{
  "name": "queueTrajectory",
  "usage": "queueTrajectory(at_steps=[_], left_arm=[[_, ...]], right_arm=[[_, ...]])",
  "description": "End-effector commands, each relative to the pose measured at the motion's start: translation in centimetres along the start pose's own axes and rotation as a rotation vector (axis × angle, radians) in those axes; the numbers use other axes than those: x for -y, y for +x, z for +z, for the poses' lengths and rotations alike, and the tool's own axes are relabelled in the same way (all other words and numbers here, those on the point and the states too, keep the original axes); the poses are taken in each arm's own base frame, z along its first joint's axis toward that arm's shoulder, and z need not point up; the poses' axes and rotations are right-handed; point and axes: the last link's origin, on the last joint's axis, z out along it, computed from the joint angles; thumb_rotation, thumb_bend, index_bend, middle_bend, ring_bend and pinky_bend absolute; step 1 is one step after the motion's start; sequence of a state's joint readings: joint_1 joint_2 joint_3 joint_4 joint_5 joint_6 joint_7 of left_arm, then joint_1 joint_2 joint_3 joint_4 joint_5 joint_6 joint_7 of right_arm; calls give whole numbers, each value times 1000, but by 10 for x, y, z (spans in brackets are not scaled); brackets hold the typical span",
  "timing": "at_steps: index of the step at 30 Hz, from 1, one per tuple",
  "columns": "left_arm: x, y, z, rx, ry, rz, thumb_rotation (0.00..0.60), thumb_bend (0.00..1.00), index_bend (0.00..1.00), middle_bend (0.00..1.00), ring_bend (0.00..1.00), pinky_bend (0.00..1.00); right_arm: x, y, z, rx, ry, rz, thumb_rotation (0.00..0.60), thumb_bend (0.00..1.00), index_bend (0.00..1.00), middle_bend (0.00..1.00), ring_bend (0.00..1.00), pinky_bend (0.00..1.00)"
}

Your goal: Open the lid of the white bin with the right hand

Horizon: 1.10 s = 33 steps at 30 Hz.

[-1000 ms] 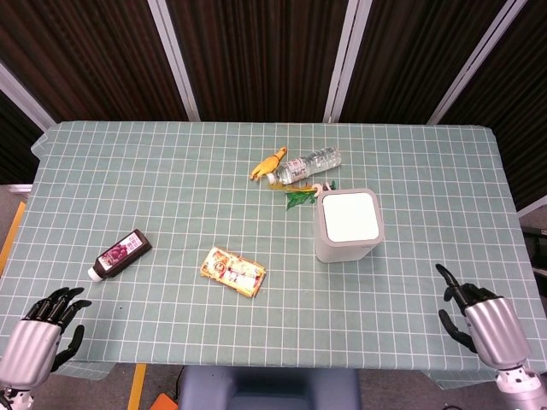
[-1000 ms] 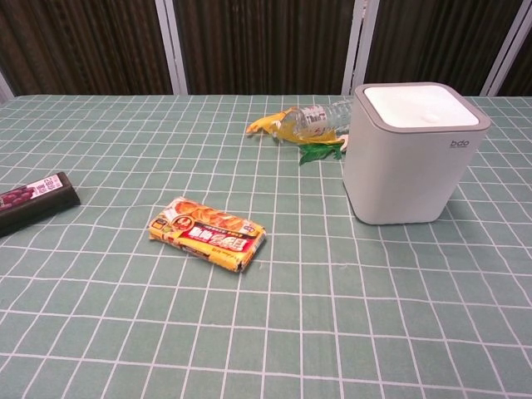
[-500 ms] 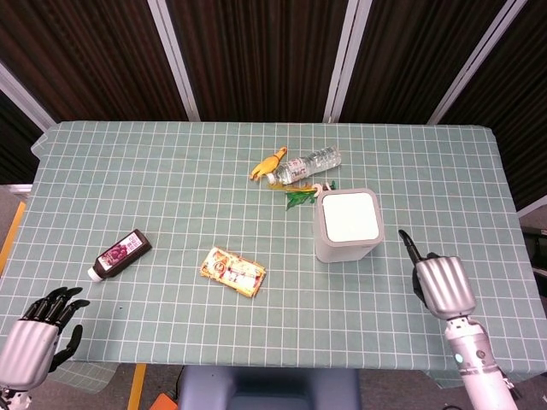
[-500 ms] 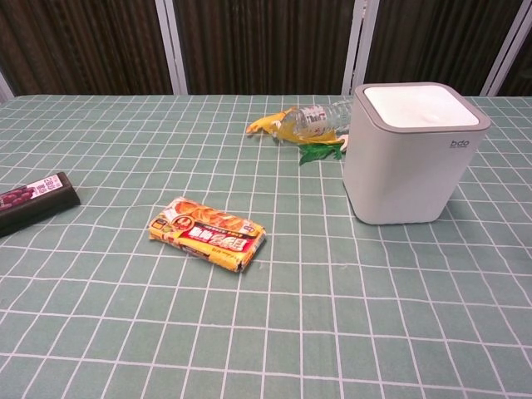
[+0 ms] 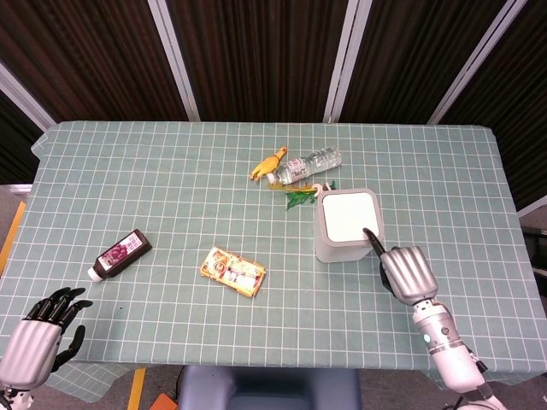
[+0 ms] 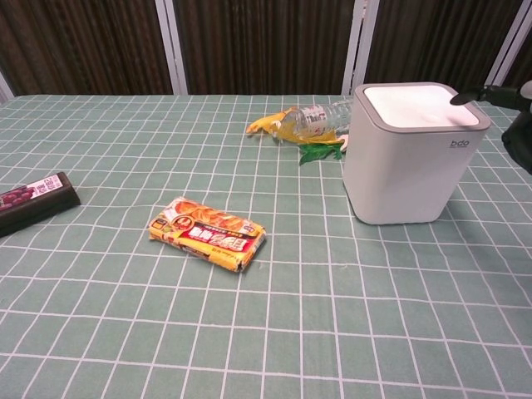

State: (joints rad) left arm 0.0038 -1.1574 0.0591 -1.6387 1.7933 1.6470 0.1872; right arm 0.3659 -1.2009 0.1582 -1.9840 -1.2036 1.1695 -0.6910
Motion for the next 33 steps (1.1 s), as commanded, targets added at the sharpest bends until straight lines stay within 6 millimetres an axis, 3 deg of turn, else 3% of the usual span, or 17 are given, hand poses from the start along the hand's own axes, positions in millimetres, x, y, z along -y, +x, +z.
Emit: queueTrajectory(at_steps=[1,7,18,24,33], left_arm=[[0,0,0,1,0,0,600,503,318,213,181,328],[1,1,0,-3,6,-4,600,502,318,213,181,328],[2,2,0,-6,5,-5,600,503,318,212,181,328],[1,1,0,-4,3,-3,600,502,318,212,182,328],[0,1,0,-3,1,-1,600,503,318,212,181,328]], right_arm=[[-1,-2,1,7,-4,-1,600,898,124,817,721,887],[-3,-16,8,73,-13,1,600,898,134,816,721,886],[-4,-23,4,114,3,19,600,898,153,817,721,886],[-8,-4,-1,-6,-4,22,600,898,153,817,721,886],[-36,38,-19,-193,-54,114,600,897,145,817,717,887]])
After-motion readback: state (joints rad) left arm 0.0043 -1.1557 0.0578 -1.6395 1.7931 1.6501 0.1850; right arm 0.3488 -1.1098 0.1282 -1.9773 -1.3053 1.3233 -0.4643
